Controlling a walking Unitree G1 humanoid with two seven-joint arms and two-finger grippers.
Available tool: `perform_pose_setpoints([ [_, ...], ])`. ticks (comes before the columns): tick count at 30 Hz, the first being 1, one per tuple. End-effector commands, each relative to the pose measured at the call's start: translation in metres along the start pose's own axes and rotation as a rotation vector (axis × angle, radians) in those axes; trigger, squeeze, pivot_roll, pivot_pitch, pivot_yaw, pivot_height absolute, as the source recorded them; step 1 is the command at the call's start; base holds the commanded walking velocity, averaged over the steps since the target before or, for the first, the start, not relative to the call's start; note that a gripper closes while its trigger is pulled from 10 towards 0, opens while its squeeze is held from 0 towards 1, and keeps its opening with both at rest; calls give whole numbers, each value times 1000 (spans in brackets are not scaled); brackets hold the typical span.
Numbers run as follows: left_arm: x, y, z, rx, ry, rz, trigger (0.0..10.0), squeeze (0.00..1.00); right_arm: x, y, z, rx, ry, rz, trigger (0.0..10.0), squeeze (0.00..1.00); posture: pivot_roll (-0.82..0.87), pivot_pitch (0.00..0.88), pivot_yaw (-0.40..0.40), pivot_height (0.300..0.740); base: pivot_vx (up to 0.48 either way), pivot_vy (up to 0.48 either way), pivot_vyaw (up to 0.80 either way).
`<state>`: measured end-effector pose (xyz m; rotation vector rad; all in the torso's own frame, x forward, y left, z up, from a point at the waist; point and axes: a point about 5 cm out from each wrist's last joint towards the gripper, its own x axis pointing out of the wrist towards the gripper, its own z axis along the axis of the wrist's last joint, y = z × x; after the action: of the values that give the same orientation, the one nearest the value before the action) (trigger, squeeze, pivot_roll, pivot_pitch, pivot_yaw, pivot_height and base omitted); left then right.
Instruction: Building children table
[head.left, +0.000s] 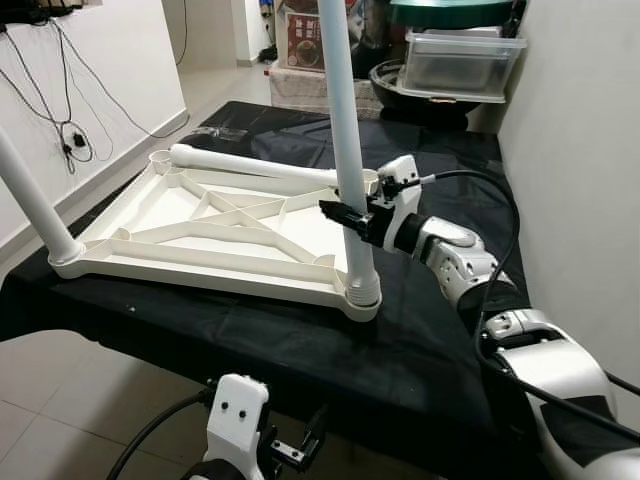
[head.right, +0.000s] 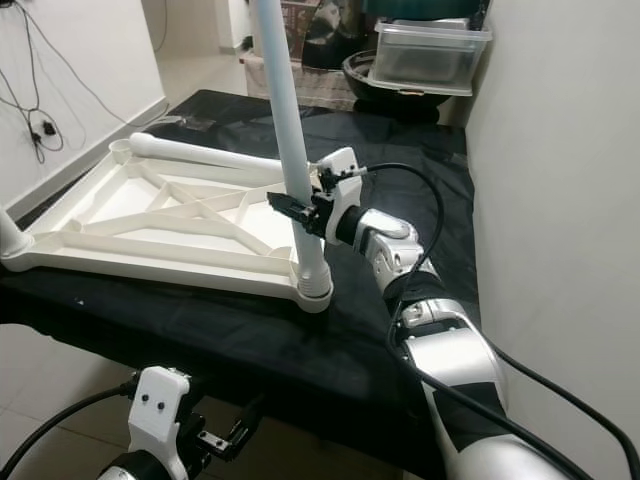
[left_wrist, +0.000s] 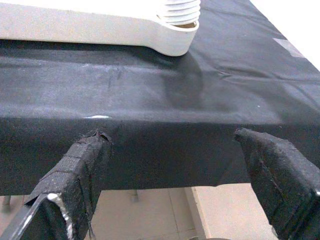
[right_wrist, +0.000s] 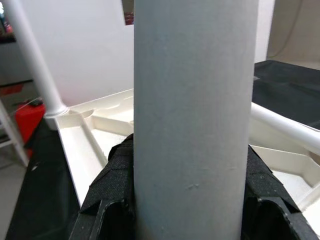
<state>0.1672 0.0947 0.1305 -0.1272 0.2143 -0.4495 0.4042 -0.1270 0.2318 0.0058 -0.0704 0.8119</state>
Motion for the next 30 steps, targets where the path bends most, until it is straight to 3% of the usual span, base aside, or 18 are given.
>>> perform_pose_setpoints([
  [1, 0, 0, -4, 2, 16, 2, 10000, 0, -6, -3, -15, 15, 42, -46, 10000, 0, 108, 111, -49, 740, 0, 0, 0],
  [9, 0, 1, -3, 0, 14, 4, 10000, 0, -12, -3, -17, 47, -57, -40, 10000, 0, 107, 115, -45, 740, 0, 0, 0],
  [12, 0, 1, -3, 0, 14, 3, 10000, 0, -16, -5, -14, 118, -152, -55, 10000, 0, 106, 115, -44, 740, 0, 0, 0],
  [16, 0, 1, -3, 0, 14, 3, 10000, 0, -17, -5, -14, 130, -166, -56, 10000, 0, 106, 115, -44, 740, 0, 0, 0],
  [19, 1, 2, -3, 2, 13, 5, 10000, 0, -26, -2, -22, 185, -219, 8, 10000, 0, 108, 116, -44, 740, 0, 0, 0],
  [30, 1, 2, -3, 7, 12, 3, 10000, 0, -35, 8, -36, 137, -196, 92, 10000, 0, 106, 114, -41, 740, 0, 0, 0],
])
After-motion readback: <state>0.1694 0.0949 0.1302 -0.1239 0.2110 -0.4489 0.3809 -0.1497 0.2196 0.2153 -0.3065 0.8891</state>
